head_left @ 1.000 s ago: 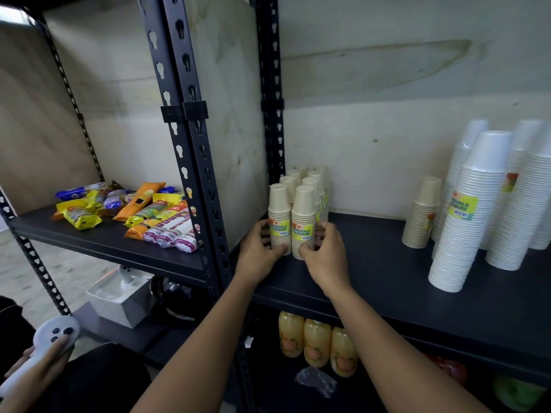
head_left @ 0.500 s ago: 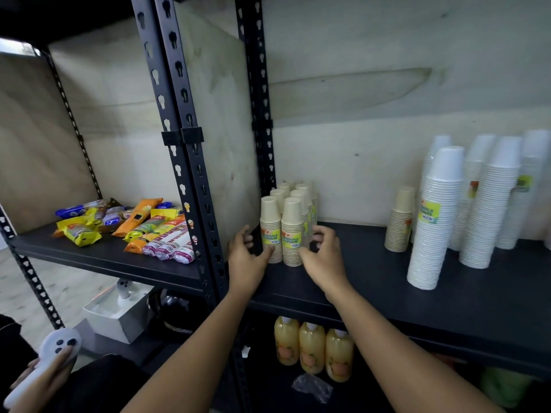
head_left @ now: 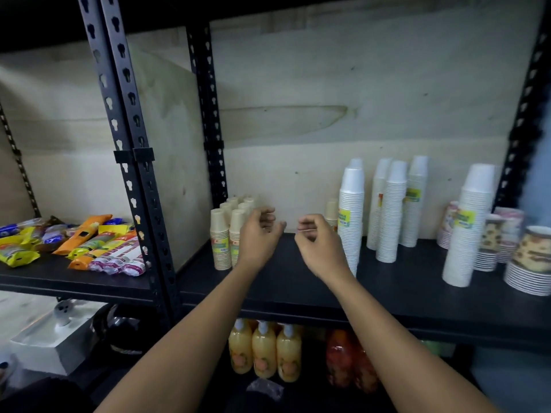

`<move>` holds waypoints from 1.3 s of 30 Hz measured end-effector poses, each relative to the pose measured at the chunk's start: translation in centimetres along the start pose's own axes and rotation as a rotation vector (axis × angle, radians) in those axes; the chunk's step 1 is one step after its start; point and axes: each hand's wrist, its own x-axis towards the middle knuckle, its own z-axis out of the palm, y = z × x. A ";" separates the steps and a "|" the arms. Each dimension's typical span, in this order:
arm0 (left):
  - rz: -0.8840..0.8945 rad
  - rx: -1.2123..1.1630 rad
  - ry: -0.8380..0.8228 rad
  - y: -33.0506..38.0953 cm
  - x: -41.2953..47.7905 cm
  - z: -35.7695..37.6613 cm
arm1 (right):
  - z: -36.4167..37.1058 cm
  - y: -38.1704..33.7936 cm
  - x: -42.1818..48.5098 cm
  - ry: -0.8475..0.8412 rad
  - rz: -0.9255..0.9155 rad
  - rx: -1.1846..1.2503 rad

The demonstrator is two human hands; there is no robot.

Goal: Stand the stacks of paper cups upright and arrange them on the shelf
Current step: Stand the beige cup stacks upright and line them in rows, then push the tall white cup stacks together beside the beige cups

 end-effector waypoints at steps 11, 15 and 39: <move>-0.159 -0.001 -0.190 2.1 -1.0 7.3 | -10.5 1.8 -1.3 0.222 0.033 0.021; -0.222 -0.004 -0.243 0.6 -0.5 8.9 | -13.1 4.1 -1.0 0.262 0.134 0.020; -0.233 0.042 -0.301 -4.9 4.7 18.3 | -9.5 15.4 7.0 -0.103 0.274 -0.049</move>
